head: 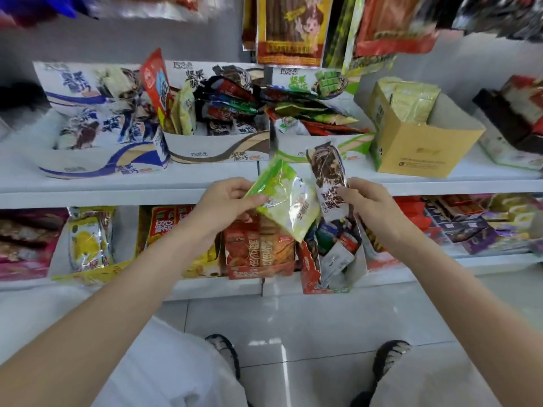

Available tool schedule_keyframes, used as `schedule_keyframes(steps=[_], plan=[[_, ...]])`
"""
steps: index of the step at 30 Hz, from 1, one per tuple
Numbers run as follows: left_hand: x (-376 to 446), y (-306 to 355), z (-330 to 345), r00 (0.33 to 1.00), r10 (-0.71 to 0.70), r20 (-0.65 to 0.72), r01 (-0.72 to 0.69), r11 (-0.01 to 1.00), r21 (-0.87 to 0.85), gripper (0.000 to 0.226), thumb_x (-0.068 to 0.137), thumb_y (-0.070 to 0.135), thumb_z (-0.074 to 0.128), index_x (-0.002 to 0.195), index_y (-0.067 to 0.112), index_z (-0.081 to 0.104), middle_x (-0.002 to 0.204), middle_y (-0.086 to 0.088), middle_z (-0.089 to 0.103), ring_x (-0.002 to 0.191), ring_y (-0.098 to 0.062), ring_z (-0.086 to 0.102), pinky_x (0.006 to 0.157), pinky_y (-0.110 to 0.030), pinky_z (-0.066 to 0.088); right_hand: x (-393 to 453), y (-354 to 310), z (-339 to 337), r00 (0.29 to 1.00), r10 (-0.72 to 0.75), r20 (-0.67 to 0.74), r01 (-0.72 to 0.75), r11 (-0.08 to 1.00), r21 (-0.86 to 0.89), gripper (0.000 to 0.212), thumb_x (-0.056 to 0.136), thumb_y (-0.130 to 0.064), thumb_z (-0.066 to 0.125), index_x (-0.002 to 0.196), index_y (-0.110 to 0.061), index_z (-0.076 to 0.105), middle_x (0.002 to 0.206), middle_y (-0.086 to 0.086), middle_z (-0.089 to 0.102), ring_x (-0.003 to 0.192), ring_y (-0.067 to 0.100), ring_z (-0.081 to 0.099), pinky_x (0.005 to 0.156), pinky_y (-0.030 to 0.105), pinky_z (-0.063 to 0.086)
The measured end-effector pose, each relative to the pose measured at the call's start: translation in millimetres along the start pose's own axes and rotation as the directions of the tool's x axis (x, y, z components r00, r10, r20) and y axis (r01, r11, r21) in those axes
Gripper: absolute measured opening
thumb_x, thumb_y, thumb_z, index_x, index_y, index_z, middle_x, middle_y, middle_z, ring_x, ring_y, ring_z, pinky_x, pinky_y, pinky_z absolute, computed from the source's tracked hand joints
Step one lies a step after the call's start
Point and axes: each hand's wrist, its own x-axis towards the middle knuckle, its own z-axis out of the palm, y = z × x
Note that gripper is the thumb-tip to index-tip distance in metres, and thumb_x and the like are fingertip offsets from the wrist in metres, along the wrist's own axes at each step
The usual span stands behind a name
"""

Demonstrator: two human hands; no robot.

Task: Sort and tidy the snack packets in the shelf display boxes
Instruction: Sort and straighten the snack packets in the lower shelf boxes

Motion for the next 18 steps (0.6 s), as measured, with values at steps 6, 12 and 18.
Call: schedule_keyframes(steps=[6,12,18], plan=[[-8,-4,-48,0.987,0.011,-0.161,-0.016,0.999,-0.034,0.007,0.087,0.015,0.061,0.092,0.012,0.064,0.087,0.000,0.067,0.073,-0.008,0.056,0.055,-0.009,0.047,11,-37,23,0.999,-0.047,0.000,0.046,0.984,0.170,0.017,0.092,-0.013,0.055,0.107,-0.019,0.049,0.049,-0.010,0.053,0.041,0.011,0.043,0.042,0.023,0.036],[-12,-3,-57,0.979,0.042,-0.200,-0.051,0.998,-0.039,0.004,0.088,0.014,0.059,0.091,0.013,0.063,0.087,0.002,0.067,0.075,-0.008,0.058,0.057,-0.011,0.049,30,-72,45,0.997,0.031,0.074,-0.054,0.943,0.330,0.011,0.094,-0.012,0.051,0.089,-0.011,0.062,0.056,-0.009,0.046,0.037,0.006,0.041,0.046,0.022,0.031],[-16,-1,-64,0.967,0.067,-0.247,-0.080,0.996,-0.046,0.004,0.088,0.016,0.059,0.086,0.017,0.062,0.086,0.004,0.067,0.074,-0.006,0.058,0.053,-0.010,0.046,67,-101,72,0.976,0.061,0.209,-0.136,0.920,0.367,0.016,0.097,-0.011,0.043,0.101,-0.006,0.058,0.090,0.002,0.052,0.053,0.013,0.050,0.044,0.016,0.041]])
